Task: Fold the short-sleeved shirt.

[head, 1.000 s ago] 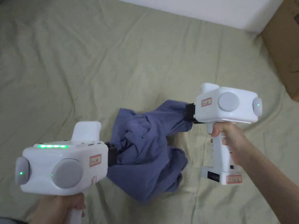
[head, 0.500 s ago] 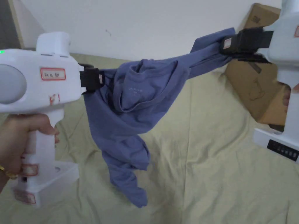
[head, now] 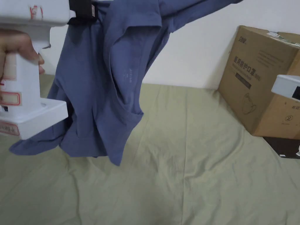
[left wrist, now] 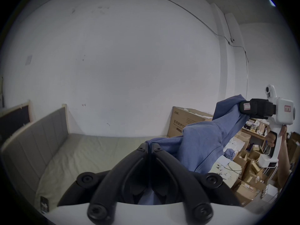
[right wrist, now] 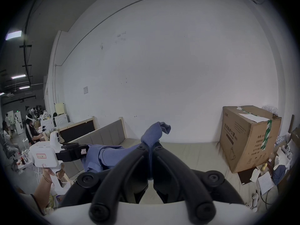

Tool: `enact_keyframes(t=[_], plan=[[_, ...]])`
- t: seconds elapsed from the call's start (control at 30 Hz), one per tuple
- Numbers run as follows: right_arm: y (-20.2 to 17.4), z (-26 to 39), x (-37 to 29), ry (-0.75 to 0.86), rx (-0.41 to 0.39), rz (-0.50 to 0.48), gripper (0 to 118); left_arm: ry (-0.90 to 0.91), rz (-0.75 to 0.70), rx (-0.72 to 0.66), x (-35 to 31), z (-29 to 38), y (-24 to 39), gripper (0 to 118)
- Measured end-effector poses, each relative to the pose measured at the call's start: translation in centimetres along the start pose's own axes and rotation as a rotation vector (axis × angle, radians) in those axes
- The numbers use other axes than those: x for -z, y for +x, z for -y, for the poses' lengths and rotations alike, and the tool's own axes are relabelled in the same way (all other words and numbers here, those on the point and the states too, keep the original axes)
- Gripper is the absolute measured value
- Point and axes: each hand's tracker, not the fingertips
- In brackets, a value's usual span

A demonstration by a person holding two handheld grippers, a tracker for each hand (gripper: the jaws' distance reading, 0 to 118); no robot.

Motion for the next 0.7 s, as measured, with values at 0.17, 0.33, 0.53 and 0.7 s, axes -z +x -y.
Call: enact_keyframes(t=[0.17, 0.33, 0.53, 0.7], plan=[[-0.6, -0.8, 1.7, -0.019, -0.032, 0.031, 3, -0.038, -0.066, 0.065, 3.1, -1.2, -1.5, 2], [-0.3, -1.8, 4.7, -0.048, -0.104, 0.108, 3, -0.07, -0.117, 0.075, 7.4, -3.6, -2.6, 2], [2.1, -3.6, 9.7, -0.051, -0.055, 0.177, 2, -0.042, -0.179, 0.07, 14.5, -6.9, -3.9, 2], [4.3, -4.1, 13.5, -0.041, -0.034, 0.246, 3, -0.003, -0.228, 0.091, 20.6, -8.7, -4.7, 2]])
